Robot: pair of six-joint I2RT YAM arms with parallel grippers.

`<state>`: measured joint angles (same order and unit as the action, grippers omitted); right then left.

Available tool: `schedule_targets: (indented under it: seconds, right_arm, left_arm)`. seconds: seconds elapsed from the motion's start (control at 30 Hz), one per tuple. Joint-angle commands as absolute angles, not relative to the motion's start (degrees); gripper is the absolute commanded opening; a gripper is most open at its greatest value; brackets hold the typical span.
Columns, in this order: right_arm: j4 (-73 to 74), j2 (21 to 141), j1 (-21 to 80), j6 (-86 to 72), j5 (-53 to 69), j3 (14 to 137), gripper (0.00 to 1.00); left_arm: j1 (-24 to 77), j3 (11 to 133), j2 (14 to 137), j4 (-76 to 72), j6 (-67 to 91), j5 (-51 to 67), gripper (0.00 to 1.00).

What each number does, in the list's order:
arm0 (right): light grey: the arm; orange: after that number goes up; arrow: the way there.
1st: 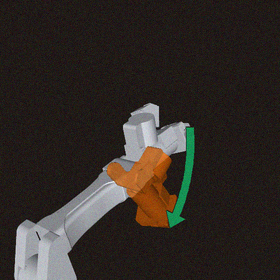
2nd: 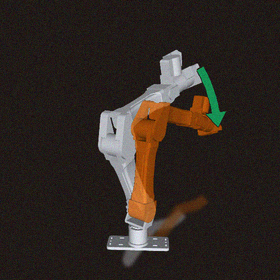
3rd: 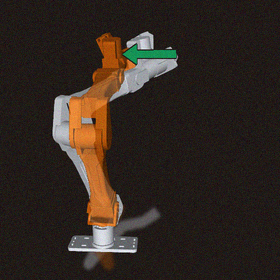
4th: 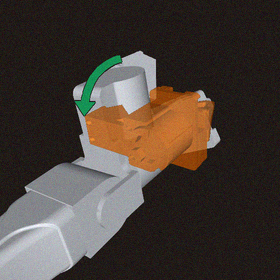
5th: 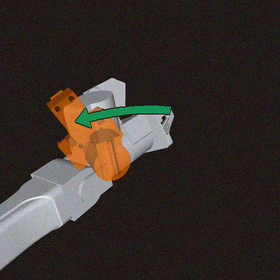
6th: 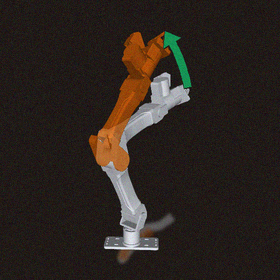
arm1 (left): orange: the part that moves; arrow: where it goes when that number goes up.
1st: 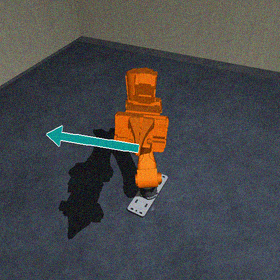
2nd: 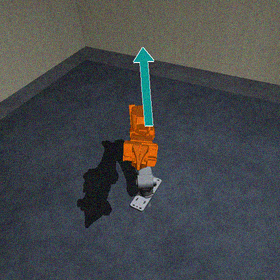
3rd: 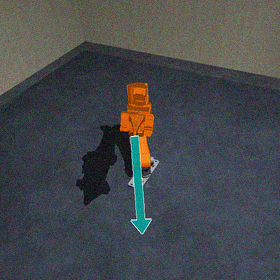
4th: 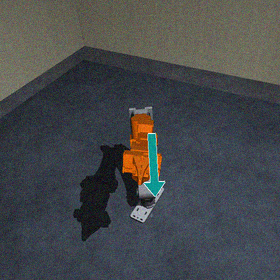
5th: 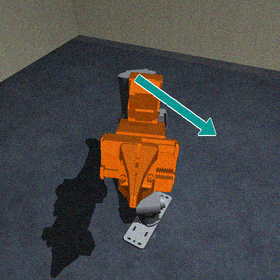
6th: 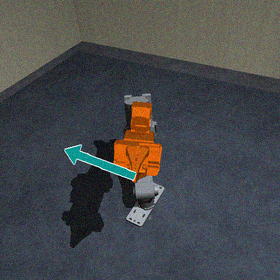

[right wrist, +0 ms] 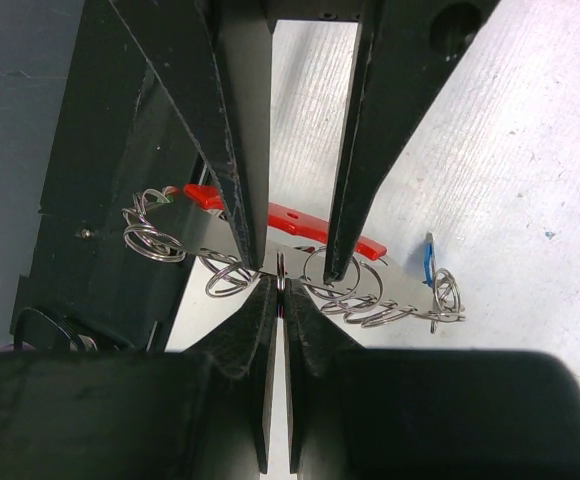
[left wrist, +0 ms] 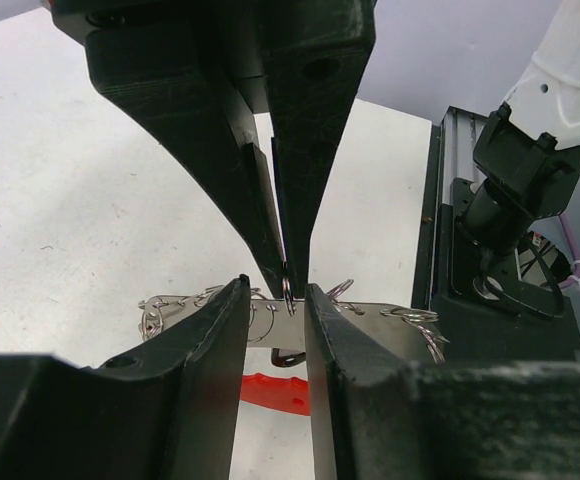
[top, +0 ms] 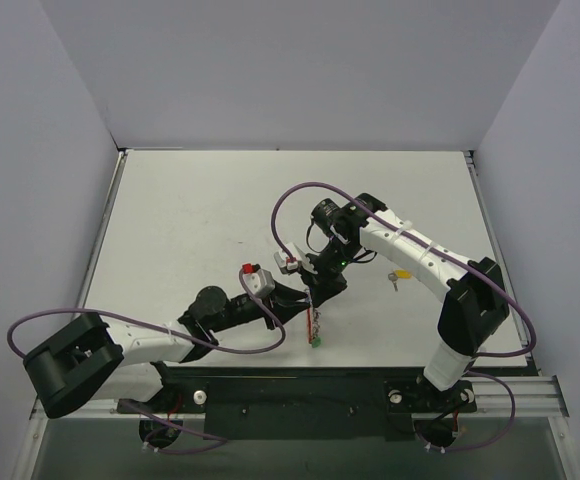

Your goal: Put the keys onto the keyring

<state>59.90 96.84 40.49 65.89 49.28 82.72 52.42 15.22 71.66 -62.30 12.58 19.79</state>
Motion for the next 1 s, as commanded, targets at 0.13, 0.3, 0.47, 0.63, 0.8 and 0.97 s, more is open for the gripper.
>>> schedule_targets:
  seconds: [0.13, 0.3, 0.47, 0.63, 0.8, 0.97]
  right_arm:
    - [63.46, 95.36, 40.25, 66.80, 51.06, 84.11, 0.00]
    - [63.37, 95.62, 40.34, 66.71, 51.15, 84.11, 0.00]
    - [63.37, 95.54, 40.25, 66.62, 51.07, 84.20, 0.00]
    - [63.46, 95.62, 40.25, 66.53, 51.15, 84.20, 0.00]
    - [63.37, 95.71, 40.25, 66.62, 51.15, 84.20, 0.00]
    - [63.37, 95.98, 40.25, 66.10, 51.15, 84.37, 0.00]
  left_arm:
    - [53.00, 18.10, 72.86, -61.61, 10.64, 21.01, 0.35]
    - [53.35, 18.72, 73.47, -60.38, 10.37, 21.18, 0.34]
    - [53.70, 19.34, 74.18, -59.68, 10.02, 21.18, 0.33]
    - [53.79, 20.04, 74.09, -58.63, 9.67, 21.71, 0.24]
    - [53.79, 20.30, 74.27, -58.80, 10.11, 22.06, 0.04]
    - [53.96, 19.87, 73.57, -59.15, 10.28, 21.71, 0.00]
